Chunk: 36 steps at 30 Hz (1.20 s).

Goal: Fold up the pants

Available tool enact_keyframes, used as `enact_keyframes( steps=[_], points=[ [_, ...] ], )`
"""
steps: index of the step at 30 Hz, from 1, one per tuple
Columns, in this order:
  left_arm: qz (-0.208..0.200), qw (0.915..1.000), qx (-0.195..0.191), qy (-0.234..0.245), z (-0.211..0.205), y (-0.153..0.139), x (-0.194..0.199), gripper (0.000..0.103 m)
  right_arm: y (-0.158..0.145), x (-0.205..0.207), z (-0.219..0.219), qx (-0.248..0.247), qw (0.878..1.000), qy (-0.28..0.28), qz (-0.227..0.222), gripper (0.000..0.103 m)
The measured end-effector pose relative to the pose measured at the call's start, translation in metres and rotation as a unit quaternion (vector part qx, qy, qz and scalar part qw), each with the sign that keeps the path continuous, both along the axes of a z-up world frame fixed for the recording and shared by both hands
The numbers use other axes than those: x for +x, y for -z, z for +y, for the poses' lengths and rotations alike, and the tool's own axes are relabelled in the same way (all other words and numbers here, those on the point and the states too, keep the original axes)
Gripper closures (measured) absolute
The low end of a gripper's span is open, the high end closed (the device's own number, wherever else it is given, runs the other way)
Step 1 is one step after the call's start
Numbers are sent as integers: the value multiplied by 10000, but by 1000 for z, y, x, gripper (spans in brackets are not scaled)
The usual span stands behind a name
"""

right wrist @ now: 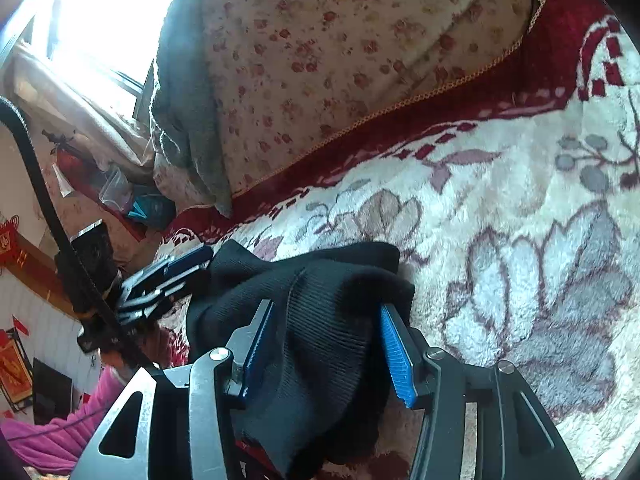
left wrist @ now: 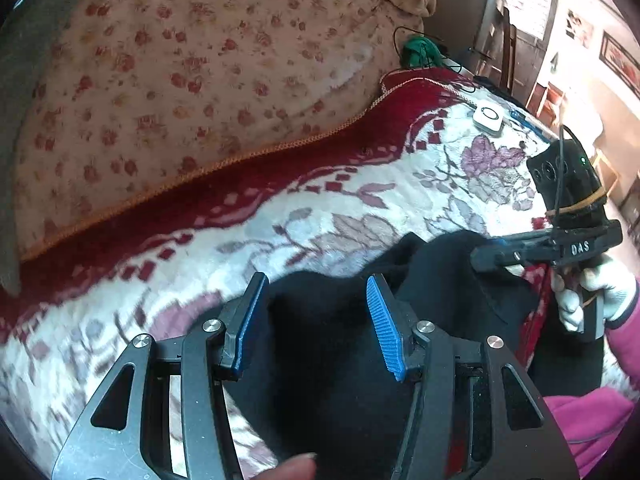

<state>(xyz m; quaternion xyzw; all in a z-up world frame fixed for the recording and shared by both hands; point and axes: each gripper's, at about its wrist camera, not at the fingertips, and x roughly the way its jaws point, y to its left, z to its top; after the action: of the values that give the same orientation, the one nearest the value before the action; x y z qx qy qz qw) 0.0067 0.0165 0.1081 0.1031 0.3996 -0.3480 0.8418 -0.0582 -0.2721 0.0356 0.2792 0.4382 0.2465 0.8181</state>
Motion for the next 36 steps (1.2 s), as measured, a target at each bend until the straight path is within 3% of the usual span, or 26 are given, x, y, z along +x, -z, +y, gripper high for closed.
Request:
enact_keyframes(
  steps=[5, 8, 12, 13, 14, 19, 28, 30, 32, 36],
  points=[
    [60, 9994, 209, 280, -2, 7, 20, 52, 2, -1, 5, -15, 10000, -54, -27, 53],
    [350, 9971, 310, 596, -8, 19, 27, 52, 1, 0, 6, -4, 9999, -76, -67, 53],
    [32, 9951, 662, 733, -11, 31, 20, 52, -6, -2, 18, -398, 9977, -377, -408, 76],
    [-126, 9947, 772, 674, -11, 34, 17, 57, -7, -2, 21, -467, 9967, -400, -525, 81],
    [-252, 9943, 840, 604, -10, 36, 14, 70, -7, -1, 22, -462, 9966, -398, -553, 82],
    [-348, 9966, 719, 215, 6, 36, 14, 87, -20, 12, 30, -618, 9939, -465, -785, 89],
    [-153, 9967, 294, -746, 37, 43, 26, 89, -34, 27, 45, -1203, 9851, -443, -1148, 89],
    [-210, 9955, 337, -855, 37, 45, 24, 89, -35, 27, 52, -1521, 9796, -554, -1193, 89],
    [-223, 9945, 377, -952, 36, 48, 24, 89, -23, 29, 57, -2126, 9710, -610, -913, 89],
    [-223, 9935, 357, -1057, 36, 47, 24, 89, -14, 22, 44, -1988, 9759, -403, -800, 88]
  ],
)
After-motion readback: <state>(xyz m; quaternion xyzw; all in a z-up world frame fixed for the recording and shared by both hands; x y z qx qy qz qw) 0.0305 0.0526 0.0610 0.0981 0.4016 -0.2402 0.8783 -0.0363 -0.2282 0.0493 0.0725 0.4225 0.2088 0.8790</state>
